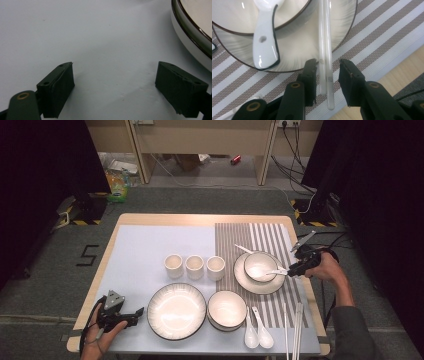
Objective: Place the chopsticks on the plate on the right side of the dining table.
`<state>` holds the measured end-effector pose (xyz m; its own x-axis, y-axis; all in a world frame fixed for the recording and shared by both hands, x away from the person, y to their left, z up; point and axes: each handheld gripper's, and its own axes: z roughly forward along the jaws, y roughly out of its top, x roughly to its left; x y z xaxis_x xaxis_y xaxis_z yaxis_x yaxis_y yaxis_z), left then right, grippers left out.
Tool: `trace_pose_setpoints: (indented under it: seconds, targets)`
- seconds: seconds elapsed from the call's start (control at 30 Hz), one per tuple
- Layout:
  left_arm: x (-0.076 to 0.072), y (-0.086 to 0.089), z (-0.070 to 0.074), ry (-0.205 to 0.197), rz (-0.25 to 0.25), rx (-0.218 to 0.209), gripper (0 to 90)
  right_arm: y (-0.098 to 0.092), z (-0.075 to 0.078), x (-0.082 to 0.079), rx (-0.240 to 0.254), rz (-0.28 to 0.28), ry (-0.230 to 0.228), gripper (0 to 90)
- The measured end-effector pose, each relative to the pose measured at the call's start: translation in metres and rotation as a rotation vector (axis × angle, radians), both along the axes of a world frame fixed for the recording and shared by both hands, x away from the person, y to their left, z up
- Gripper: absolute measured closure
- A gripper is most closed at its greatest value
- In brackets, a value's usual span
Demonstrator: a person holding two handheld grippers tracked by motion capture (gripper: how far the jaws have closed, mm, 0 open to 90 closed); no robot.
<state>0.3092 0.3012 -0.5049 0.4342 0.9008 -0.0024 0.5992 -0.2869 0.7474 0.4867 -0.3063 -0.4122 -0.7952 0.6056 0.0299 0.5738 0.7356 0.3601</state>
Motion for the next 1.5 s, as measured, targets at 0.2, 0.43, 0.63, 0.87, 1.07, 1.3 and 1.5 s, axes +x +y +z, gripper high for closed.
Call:
trace_pose_setpoints:
  seconds: [0.2,0.43,0.63,0.87,1.07,1.3,1.5]
  targets:
    - [0.000,0.000,0.000,0.000,0.000,0.000,14.3,-0.001,0.019,0.000,0.020,-0.068,-0.043,60.0]
    - [0.000,0.000,0.000,0.000,0.000,0.000,14.3,0.021,0.042,0.005,0.087,-0.227,-0.094,43.0]
    - [0.000,0.000,0.000,0.000,0.000,-0.003,14.3,0.049,0.052,0.013,0.114,-0.288,-0.124,29.8]
    - [0.000,0.000,0.000,0.000,0.000,0.000,14.3,0.084,0.056,0.022,0.095,-0.270,-0.143,28.6]
    - [0.000,0.000,0.000,0.000,0.000,-0.002,14.3,0.106,0.052,0.033,0.073,-0.260,-0.154,27.9]
    - [0.000,0.000,0.000,0.000,0.000,-0.004,14.3,0.127,0.041,0.047,0.067,-0.229,-0.151,27.0]
    - [0.000,0.000,0.000,0.000,0.000,-0.003,14.3,0.143,0.029,0.058,0.051,-0.221,-0.122,28.0]
